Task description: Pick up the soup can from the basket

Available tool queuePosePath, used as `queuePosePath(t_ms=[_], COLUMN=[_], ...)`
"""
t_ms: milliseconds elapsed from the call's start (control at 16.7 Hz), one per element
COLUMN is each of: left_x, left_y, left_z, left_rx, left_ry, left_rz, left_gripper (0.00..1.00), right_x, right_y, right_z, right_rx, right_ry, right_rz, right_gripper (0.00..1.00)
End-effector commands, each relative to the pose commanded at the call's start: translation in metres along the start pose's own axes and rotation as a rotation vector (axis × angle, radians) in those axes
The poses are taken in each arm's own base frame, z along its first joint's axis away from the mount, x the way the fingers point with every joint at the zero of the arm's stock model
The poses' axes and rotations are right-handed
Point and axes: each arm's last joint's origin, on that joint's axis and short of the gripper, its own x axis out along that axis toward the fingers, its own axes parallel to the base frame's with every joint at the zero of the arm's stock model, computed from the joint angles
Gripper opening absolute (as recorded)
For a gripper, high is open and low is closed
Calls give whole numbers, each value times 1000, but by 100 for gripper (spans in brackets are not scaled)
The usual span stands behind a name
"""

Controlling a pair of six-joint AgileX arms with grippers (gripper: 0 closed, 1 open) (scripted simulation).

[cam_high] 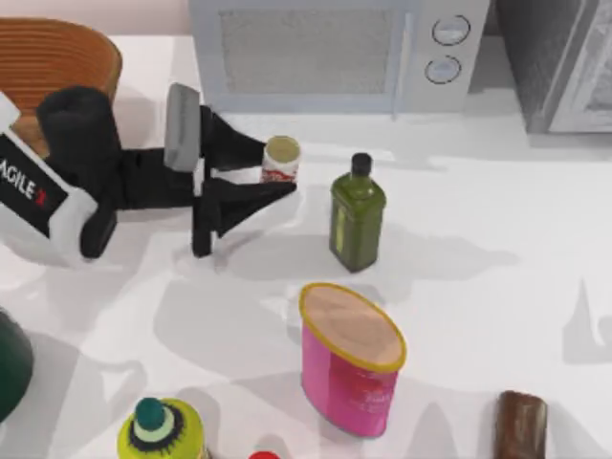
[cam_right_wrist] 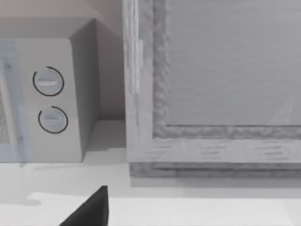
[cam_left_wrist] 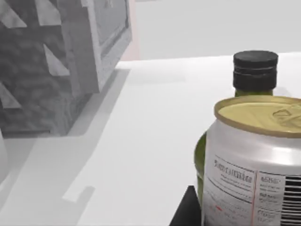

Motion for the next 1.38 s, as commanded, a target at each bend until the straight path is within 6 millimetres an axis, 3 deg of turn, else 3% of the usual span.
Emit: queuePosePath(t_ms=[180,300,660,1380], left_x=[-9,-19,-23,-23], left_y=[5,7,7,7], left_z=[-45,-62,-67,-67], left_rx=[-50,-72,-79,-79], left_ry=[-10,-12,-12,-12], left_rz=[-66,-75,-73,-73], left_gripper=[0,0,0,90], right_x=[0,0,0,0], right_y=[0,0,0,0], right_z=[0,0,0,0], right_rx=[0,0,0,0], right_ry=[0,0,0,0], right_rz=[0,0,0,0], right_gripper=[100,100,100,100])
